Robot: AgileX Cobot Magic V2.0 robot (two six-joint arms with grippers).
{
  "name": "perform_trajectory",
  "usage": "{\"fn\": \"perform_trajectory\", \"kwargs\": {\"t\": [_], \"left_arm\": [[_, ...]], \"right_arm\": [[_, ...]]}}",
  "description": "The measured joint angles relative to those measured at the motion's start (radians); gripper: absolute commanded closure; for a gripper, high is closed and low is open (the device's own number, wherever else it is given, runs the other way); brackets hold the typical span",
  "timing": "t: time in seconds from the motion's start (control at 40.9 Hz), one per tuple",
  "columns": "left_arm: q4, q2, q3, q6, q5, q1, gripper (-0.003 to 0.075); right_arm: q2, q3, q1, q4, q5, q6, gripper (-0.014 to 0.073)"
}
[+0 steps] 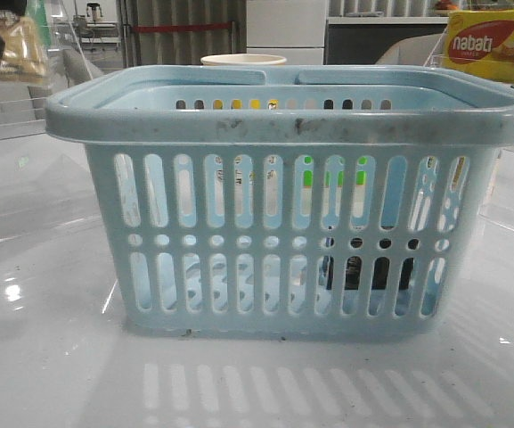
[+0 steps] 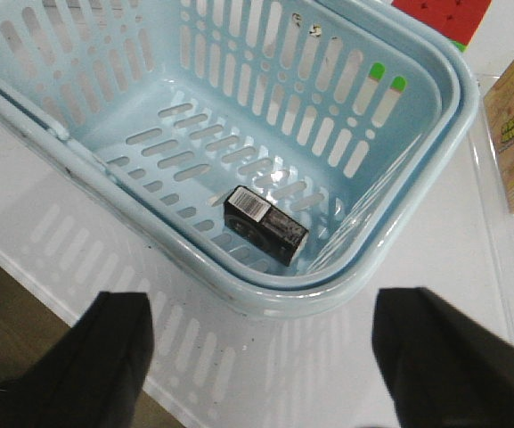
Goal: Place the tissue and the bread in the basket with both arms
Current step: 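Grasp the bagged bread bun with the left gripper and lift it off the shelf, then carry the bread over the basket with the left gripper and release it inside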
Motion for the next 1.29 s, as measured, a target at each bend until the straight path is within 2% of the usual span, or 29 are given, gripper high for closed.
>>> {"fn": "perform_trajectory", "kwargs": {"t": [0.195, 0.391, 0.586, 0.733, 0.928, 1.172, 1.246, 1.294], "left_arm": [[0.002, -0.14, 0.0, 0.062, 0.078, -0.085, 0.063], [0.005, -0.256, 0.0, 0.154, 0.209, -0.246, 0.063], [0.004, -0.276, -0.001, 0.182, 0.319, -0.433, 0.063], [0.004, -0.24, -0.001, 0.194, 0.344, -0.541, 0.0629], [0.004, -0.149, -0.001, 0.195, 0.347, -0.61, 0.063], [0.004, -0.031, -0.001, 0.196, 0.364, -0.629, 0.0624], [0.004, -0.009, -0.001, 0.196, 0.371, -0.629, 0.0575], [0.004, -0.001, -0.001, 0.196, 0.373, -0.63, 0.051]], "right_arm": [[0.0, 0.0, 0.0, 0.0, 0.0, 0.0, -0.0017], [0.0, 0.0, 0.0, 0.0, 0.0, 0.0, -0.0017], [0.0, 0.0, 0.0, 0.0, 0.0, 0.0, -0.0017], [0.0, 0.0, 0.0, 0.0, 0.0, 0.0, -0.0017], [0.0, 0.0, 0.0, 0.0, 0.0, 0.0, -0.0017], [0.0, 0.0, 0.0, 0.0, 0.0, 0.0, -0.0017], [0.0, 0.0, 0.0, 0.0, 0.0, 0.0, -0.0017], [0.0, 0.0, 0.0, 0.0, 0.0, 0.0, -0.0017]]}}
